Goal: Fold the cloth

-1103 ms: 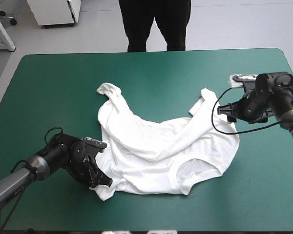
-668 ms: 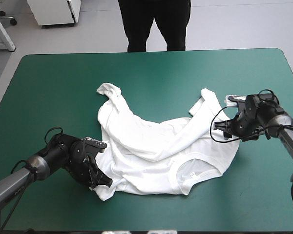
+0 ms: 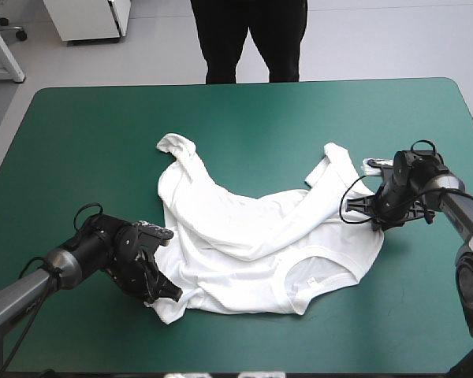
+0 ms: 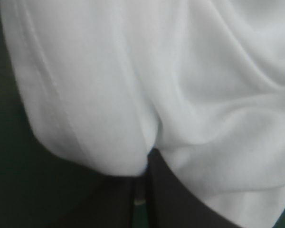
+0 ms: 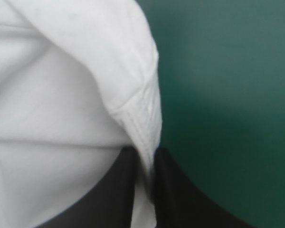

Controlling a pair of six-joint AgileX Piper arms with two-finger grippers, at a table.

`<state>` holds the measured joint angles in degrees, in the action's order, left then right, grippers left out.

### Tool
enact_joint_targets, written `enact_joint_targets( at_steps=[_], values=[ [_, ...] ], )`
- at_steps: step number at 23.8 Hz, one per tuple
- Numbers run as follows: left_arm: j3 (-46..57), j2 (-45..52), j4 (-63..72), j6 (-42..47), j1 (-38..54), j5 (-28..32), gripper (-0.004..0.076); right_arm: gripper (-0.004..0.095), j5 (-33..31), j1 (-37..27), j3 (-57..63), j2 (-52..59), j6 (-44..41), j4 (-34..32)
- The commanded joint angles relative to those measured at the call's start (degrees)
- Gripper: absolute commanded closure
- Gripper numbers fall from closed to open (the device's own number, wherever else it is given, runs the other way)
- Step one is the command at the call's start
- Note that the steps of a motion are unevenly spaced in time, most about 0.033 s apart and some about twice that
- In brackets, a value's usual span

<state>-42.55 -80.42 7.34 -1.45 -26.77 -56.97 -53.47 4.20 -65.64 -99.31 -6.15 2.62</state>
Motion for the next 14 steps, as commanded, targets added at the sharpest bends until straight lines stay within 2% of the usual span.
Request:
enact_joint_targets(
  at_steps=[1,5,7,14],
  values=[
    [-2.15,-2.24,8.02,0.11,-1.74,6.27,0.0733,0.0925,1.04,-0.12,0.17,0.15,1.3,3.39],
    [-14.05,-1.69,-0.09,3.44,-1.74,1.76,0.0733,0.0925,-2.94,-0.12,-0.86,7.3,6.15,2.35],
    [-22.72,-0.7,-4.3,3.89,-1.64,-1.9,0.0733,0.0925,-4.85,-0.12,-3.66,12.66,6.15,2.22],
    [-46.72,0.36,-11.51,4.9,-1.64,-9.05,0.0733,0.0925,-10.14,-0.12,-15.65,22.24,6.15,3.9]
  ],
)
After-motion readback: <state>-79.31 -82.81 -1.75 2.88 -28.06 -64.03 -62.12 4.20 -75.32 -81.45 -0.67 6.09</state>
